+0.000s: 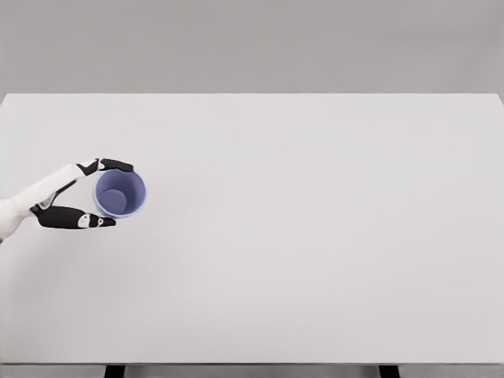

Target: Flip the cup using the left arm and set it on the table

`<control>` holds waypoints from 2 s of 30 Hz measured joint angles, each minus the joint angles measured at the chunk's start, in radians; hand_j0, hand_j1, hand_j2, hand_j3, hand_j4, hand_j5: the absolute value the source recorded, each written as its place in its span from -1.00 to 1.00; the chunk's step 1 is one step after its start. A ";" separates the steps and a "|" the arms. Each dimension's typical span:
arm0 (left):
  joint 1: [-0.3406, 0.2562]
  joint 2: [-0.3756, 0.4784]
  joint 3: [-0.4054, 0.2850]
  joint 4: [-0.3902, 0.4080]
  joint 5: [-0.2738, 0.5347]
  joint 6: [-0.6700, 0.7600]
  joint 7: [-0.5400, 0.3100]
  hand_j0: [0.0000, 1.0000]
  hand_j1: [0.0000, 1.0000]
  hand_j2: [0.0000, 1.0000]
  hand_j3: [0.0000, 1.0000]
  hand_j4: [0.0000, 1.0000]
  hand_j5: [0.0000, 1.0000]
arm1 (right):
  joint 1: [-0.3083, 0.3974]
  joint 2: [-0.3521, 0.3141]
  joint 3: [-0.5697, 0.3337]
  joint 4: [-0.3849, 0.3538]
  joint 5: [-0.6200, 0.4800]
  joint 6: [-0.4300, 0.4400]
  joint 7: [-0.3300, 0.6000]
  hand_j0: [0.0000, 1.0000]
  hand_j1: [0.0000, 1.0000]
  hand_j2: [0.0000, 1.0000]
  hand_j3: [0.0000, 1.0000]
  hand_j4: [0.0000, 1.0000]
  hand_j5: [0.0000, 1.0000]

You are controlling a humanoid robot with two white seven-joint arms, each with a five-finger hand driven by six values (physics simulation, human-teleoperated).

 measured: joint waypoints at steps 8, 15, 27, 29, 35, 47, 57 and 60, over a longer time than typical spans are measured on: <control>0.006 -0.014 -0.003 0.000 0.018 0.000 0.000 0.61 0.61 0.61 0.61 0.61 0.61 | 0.000 0.000 0.000 0.000 0.000 0.000 0.000 1.00 1.00 1.00 1.00 1.00 1.00; 0.021 -0.032 -0.005 0.001 0.057 0.000 0.000 0.61 0.61 0.61 0.61 0.61 0.61 | 0.000 0.000 0.000 0.000 0.000 0.000 0.000 1.00 1.00 1.00 1.00 1.00 1.00; 0.023 -0.082 -0.018 0.005 0.078 0.000 -0.001 0.61 0.61 0.61 0.61 0.61 0.61 | 0.000 0.000 0.000 0.000 0.000 0.000 0.000 1.00 1.00 1.00 1.00 1.00 1.00; 0.023 -0.088 -0.025 0.006 0.084 0.000 -0.001 0.61 0.61 0.61 0.61 0.61 0.61 | 0.000 0.000 0.000 0.000 0.000 0.000 0.000 1.00 1.00 1.00 1.00 1.00 1.00; 0.037 -0.108 -0.033 0.006 0.101 0.000 -0.001 0.61 0.61 0.61 0.61 0.61 0.61 | 0.000 0.000 0.000 0.000 0.000 0.000 0.000 1.00 1.00 1.00 1.00 1.00 1.00; 0.046 -0.141 -0.035 0.011 0.104 0.000 -0.002 0.62 0.62 0.62 0.62 0.62 0.62 | 0.000 0.000 0.000 0.000 0.000 0.000 0.000 1.00 1.00 1.00 1.00 1.00 1.00; 0.046 -0.184 -0.041 0.048 0.091 0.000 -0.004 0.66 0.66 0.66 0.66 0.66 0.66 | 0.000 0.000 0.000 0.000 0.000 0.000 0.000 1.00 1.00 1.00 1.00 1.00 1.00; 0.046 -0.192 -0.043 0.055 0.090 0.000 -0.004 0.67 0.67 0.67 0.67 0.67 0.67 | 0.000 0.000 0.000 0.000 0.000 0.000 0.000 1.00 1.00 1.00 1.00 1.00 1.00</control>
